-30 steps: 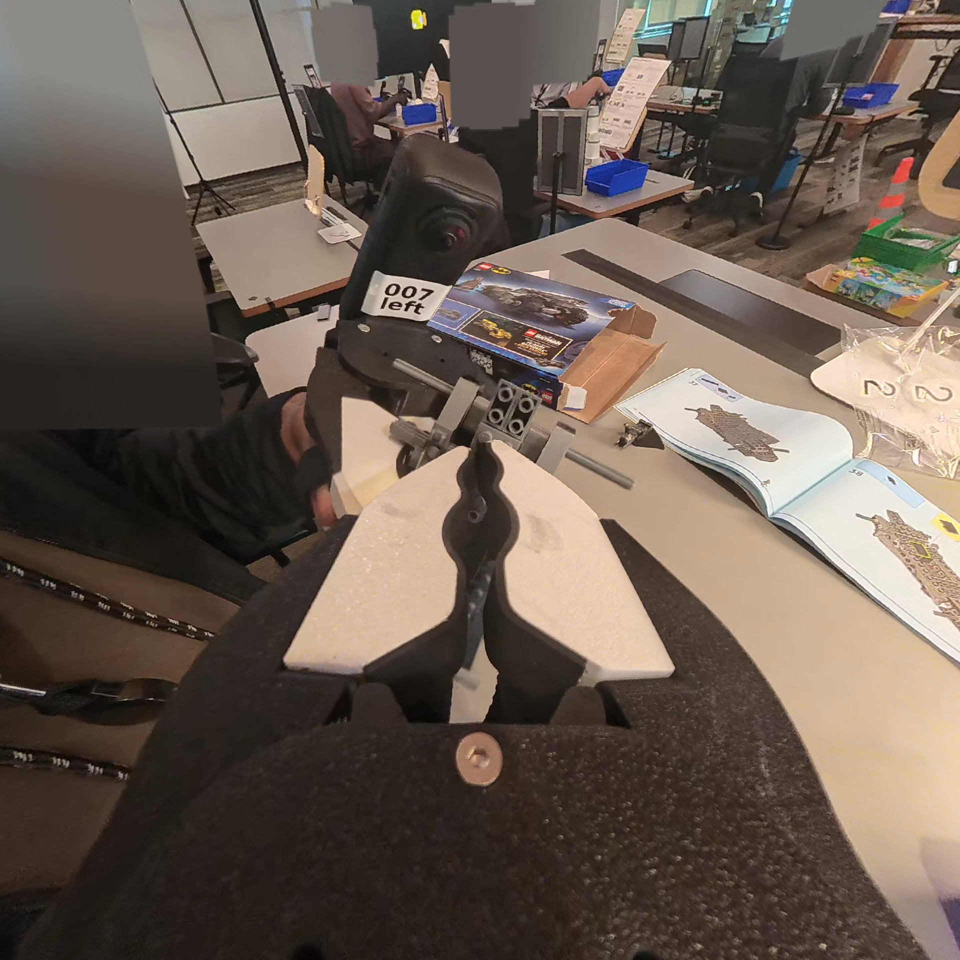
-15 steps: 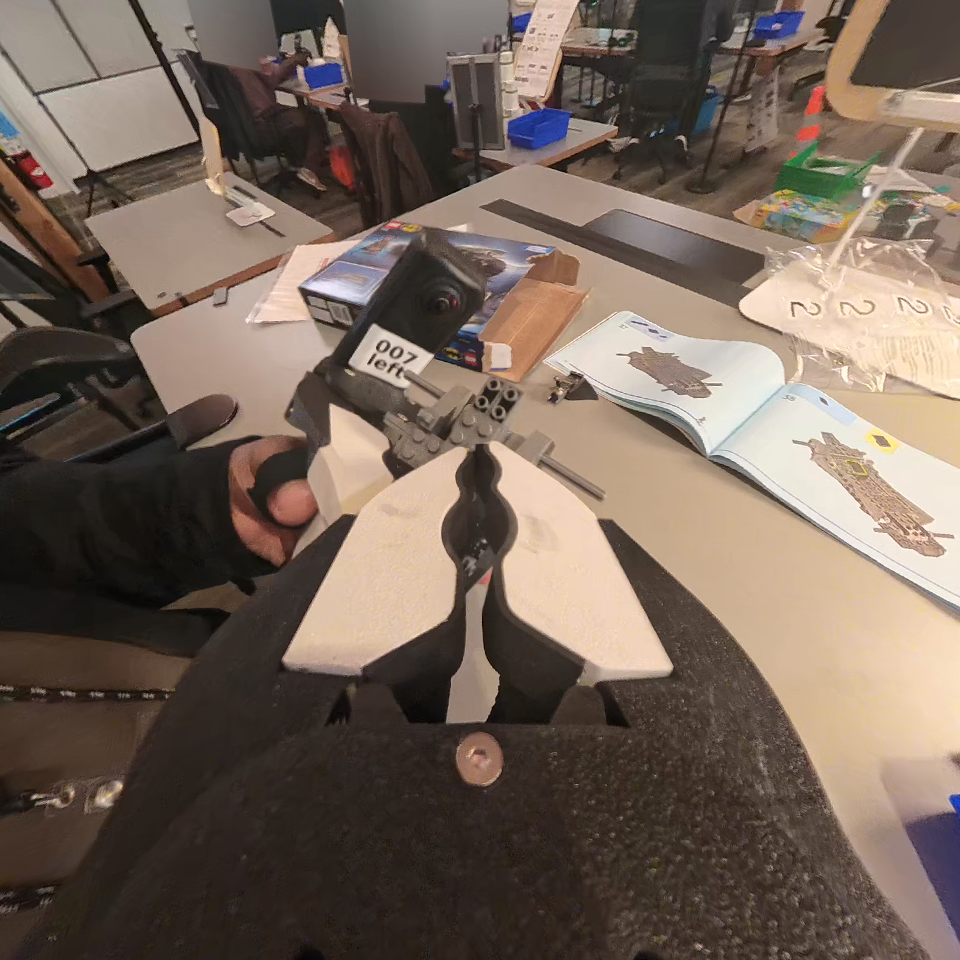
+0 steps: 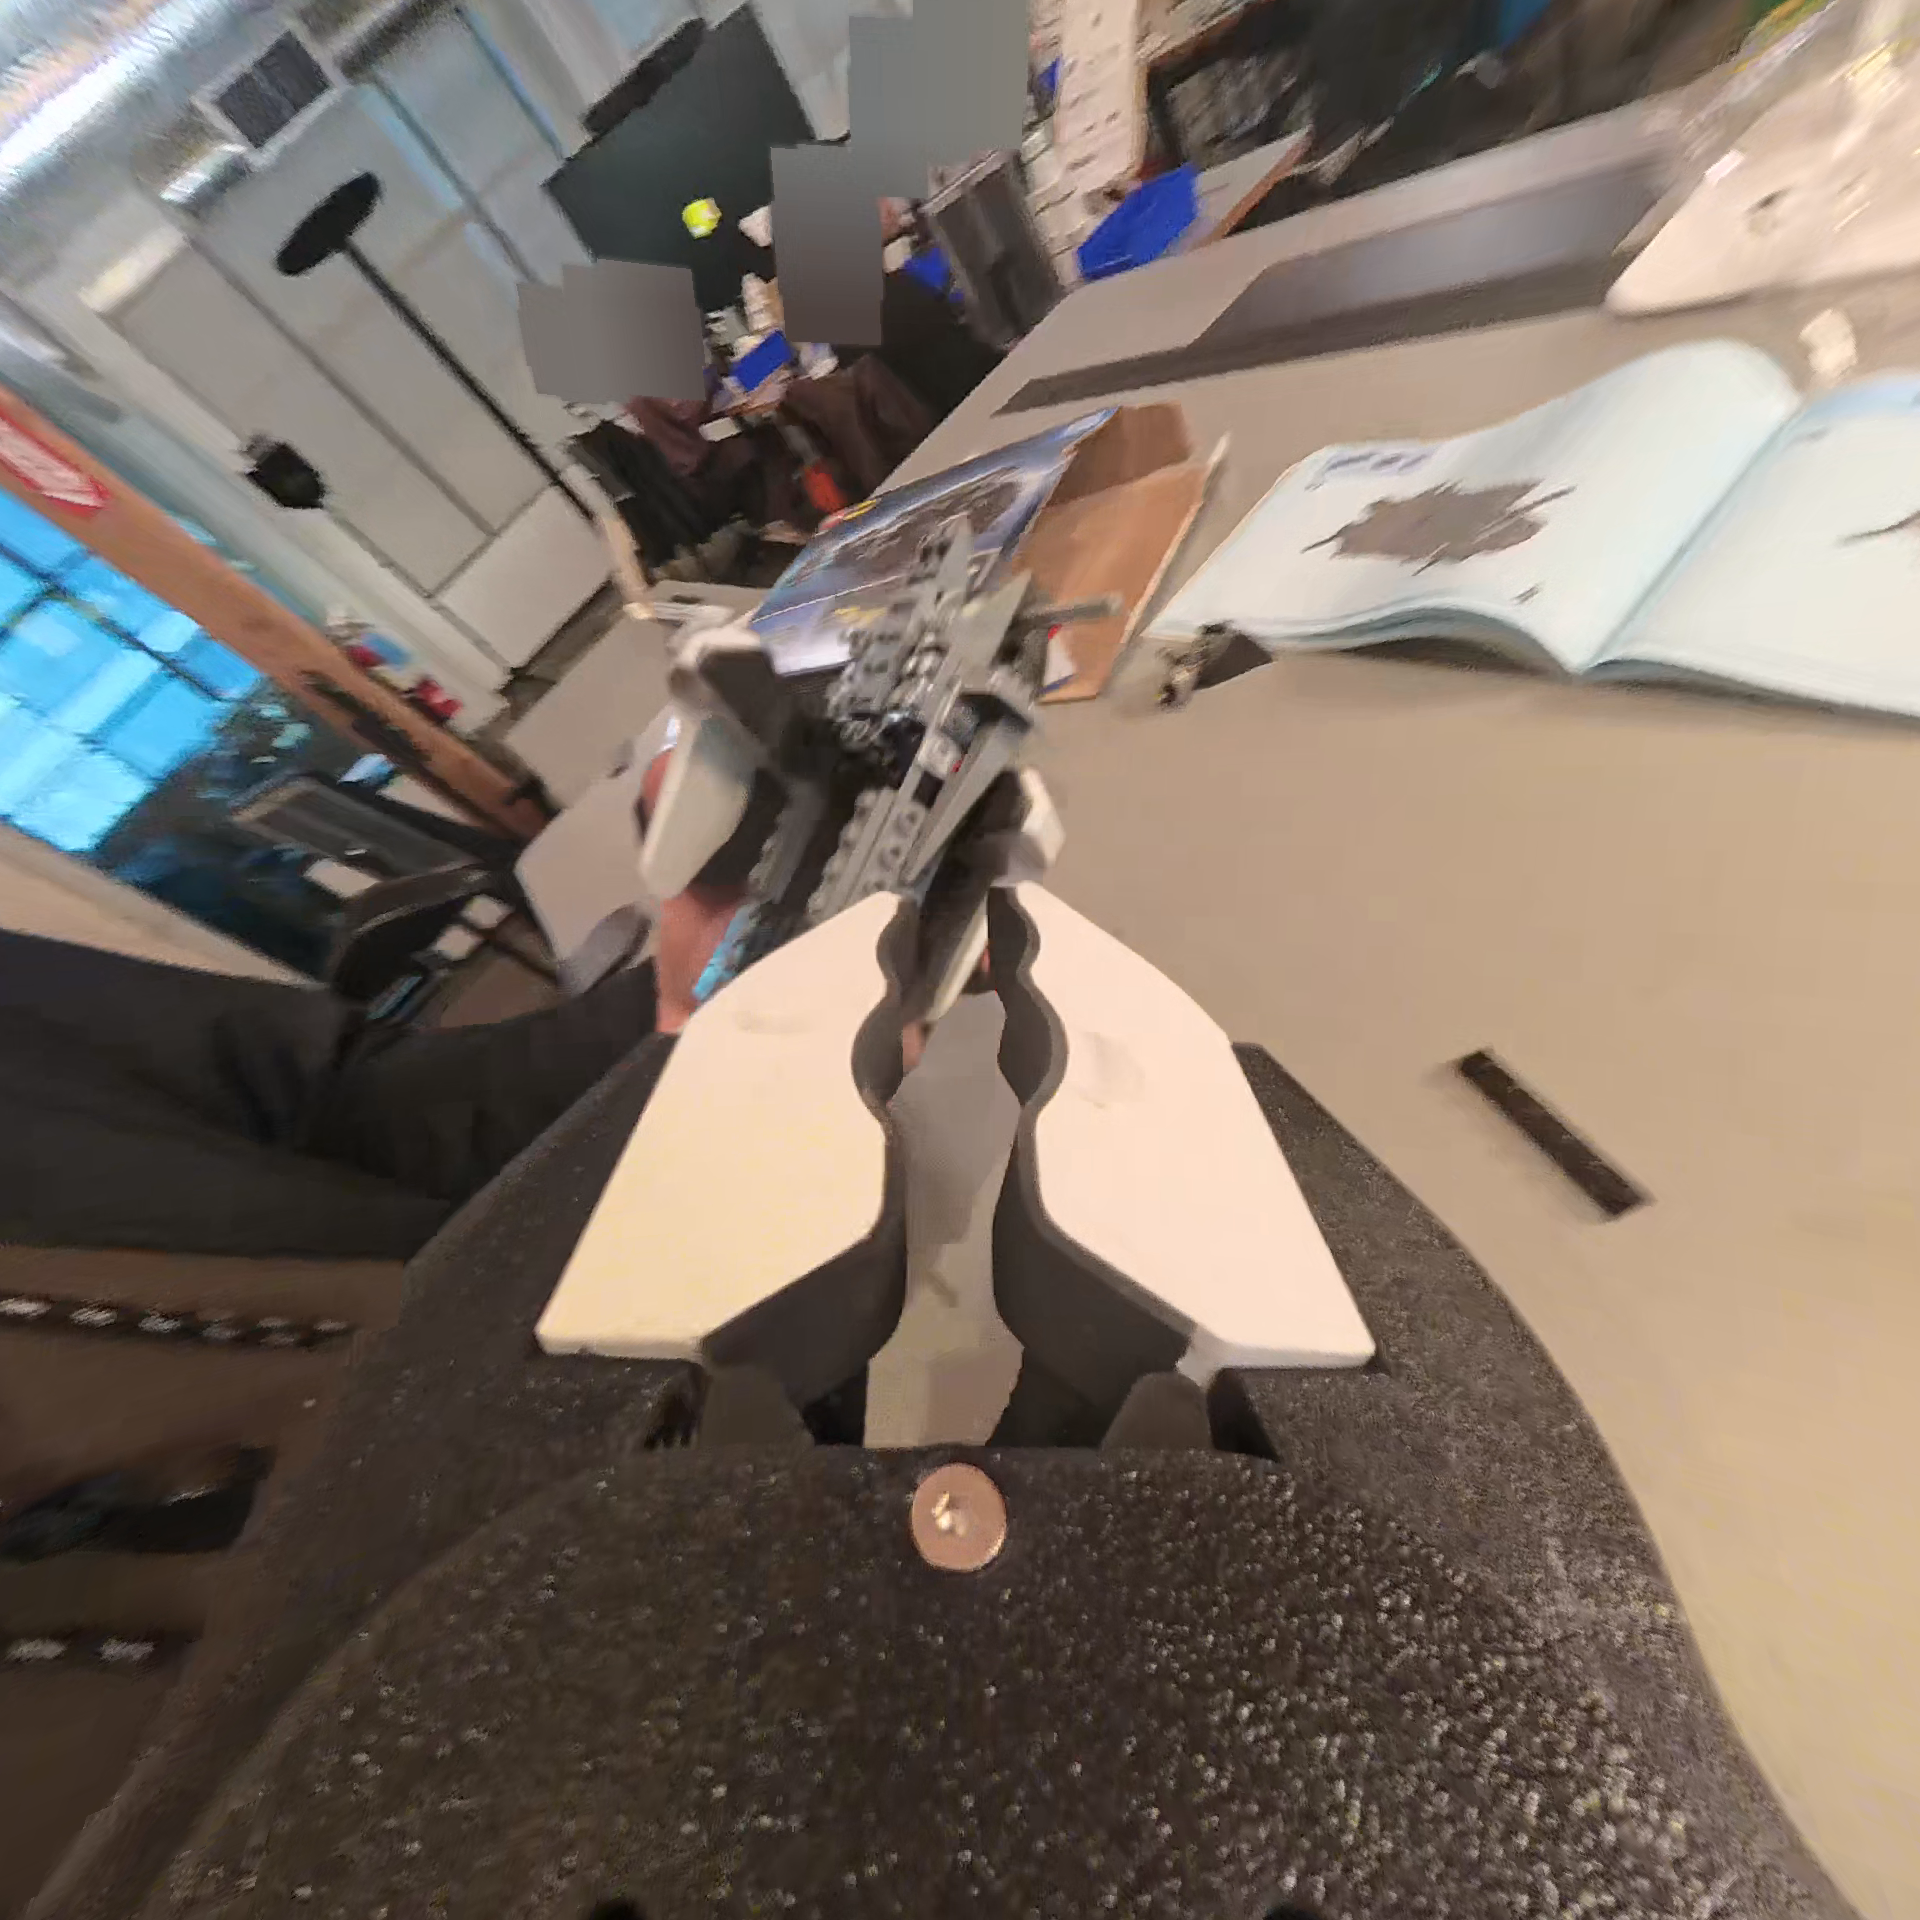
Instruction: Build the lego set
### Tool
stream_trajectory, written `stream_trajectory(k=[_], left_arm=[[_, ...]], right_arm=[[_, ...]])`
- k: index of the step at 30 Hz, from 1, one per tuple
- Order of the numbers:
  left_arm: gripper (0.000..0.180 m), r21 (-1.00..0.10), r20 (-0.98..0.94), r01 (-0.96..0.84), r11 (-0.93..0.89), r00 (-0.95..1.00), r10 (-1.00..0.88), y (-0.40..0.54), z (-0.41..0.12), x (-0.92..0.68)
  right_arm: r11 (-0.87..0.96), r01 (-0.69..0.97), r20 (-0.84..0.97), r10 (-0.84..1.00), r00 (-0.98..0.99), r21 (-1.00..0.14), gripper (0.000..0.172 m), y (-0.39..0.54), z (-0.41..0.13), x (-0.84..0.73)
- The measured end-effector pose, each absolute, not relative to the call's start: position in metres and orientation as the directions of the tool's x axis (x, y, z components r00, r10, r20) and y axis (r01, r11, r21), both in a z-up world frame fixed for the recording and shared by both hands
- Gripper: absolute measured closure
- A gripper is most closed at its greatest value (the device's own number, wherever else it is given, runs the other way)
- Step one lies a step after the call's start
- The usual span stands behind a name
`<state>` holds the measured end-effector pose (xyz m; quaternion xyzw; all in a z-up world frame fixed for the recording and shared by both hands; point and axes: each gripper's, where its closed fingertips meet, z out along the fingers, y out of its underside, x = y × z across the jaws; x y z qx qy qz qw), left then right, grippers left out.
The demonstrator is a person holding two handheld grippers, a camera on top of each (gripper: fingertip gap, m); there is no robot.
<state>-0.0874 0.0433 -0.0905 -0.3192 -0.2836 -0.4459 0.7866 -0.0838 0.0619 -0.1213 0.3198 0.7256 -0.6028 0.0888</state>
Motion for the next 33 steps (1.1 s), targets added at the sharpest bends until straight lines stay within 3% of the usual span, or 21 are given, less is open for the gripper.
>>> stream_trajectory(k=[6,13,26,33], left_arm=[[0.116,-0.257,0.672,0.876,0.408,0.466,-0.575,0.03,-0.08,-0.087],[0.115,-0.25,0.582,0.875,0.414,0.477,-0.658,0.018,-0.063,-0.082],[0.113,-0.235,0.483,0.887,0.397,0.461,-0.745,0.011,-0.049,-0.071],[0.114,-0.32,0.516,0.871,0.373,0.491,-0.702,0.019,-0.052,-0.06]], right_arm=[[0.013,0.6,-0.584,0.211,-0.784,-0.8,0.152,0.045,-0.114,-0.067],[-0.038,0.599,-0.595,0.173,-0.785,-0.8,0.152,0.042,-0.113,-0.06],[-0.084,0.583,-0.589,0.158,-0.793,-0.808,0.153,0.043,-0.11,-0.053],[-0.08,0.561,-0.565,0.199,-0.801,-0.824,0.153,0.046,-0.111,-0.051]])
